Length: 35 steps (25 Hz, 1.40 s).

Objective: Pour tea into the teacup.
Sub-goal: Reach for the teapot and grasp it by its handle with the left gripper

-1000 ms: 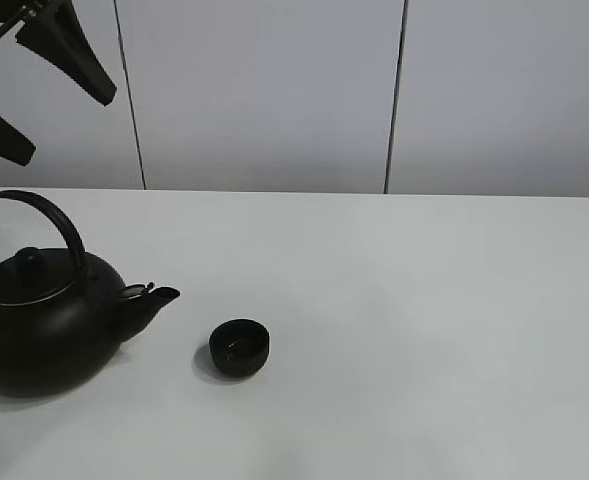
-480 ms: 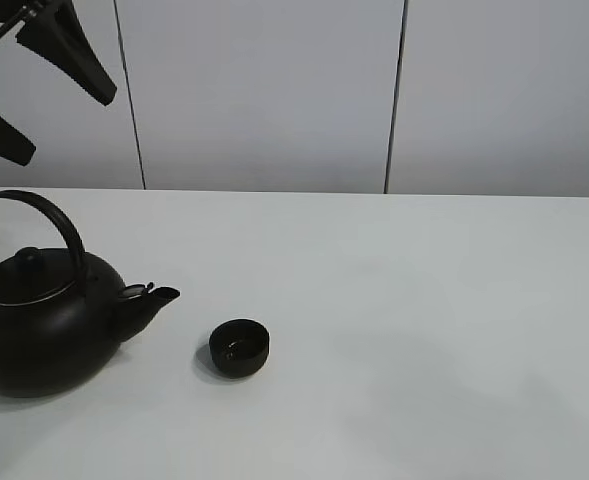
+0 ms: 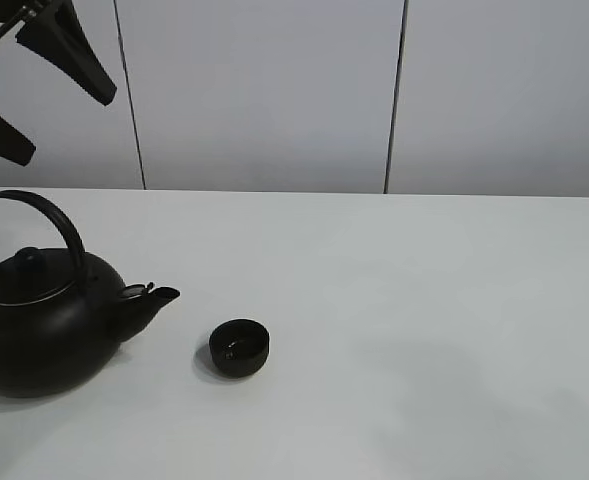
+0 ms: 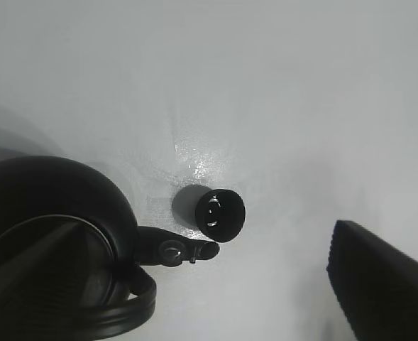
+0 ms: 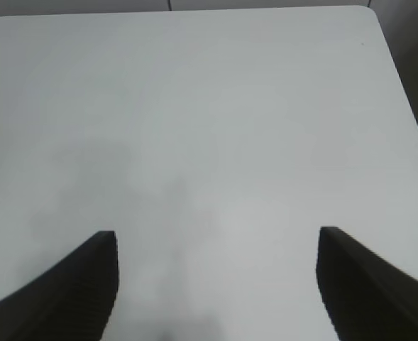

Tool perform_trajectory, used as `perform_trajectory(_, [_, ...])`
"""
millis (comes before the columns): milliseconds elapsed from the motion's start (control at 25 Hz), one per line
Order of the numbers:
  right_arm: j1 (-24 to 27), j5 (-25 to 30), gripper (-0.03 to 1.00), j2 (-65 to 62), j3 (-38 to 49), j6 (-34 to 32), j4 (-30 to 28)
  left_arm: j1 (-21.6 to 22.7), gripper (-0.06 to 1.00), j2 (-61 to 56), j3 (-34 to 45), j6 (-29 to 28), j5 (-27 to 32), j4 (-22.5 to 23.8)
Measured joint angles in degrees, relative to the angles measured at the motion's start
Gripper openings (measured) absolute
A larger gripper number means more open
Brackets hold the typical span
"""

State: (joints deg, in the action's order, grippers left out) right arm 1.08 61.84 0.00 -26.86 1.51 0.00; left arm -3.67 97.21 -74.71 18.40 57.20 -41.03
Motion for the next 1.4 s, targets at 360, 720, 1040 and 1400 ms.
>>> perform_trajectory(360, [0.0, 0.0, 0.54, 0.0, 0.1, -0.5, -0.9, 0.0, 0.66, 0.0, 0.0, 0.0, 0.0, 0.0])
perform_trajectory(720, [0.0, 0.0, 0.54, 0.0, 0.1, -0.5, -0.9, 0.0, 0.66, 0.0, 0.0, 0.0, -1.6, 0.0])
perform_trajectory(1040, [0.0, 0.0, 0.54, 0.0, 0.1, -0.5, -0.9, 0.0, 0.66, -1.6, -2.6, 1.8, -6.4, -1.5])
perform_trajectory(1400, [0.0, 0.0, 0.54, 0.1, 0.1, -0.6, -0.9, 0.2, 0.66, -17.3, -4.1, 4.5, -10.9, 4.9])
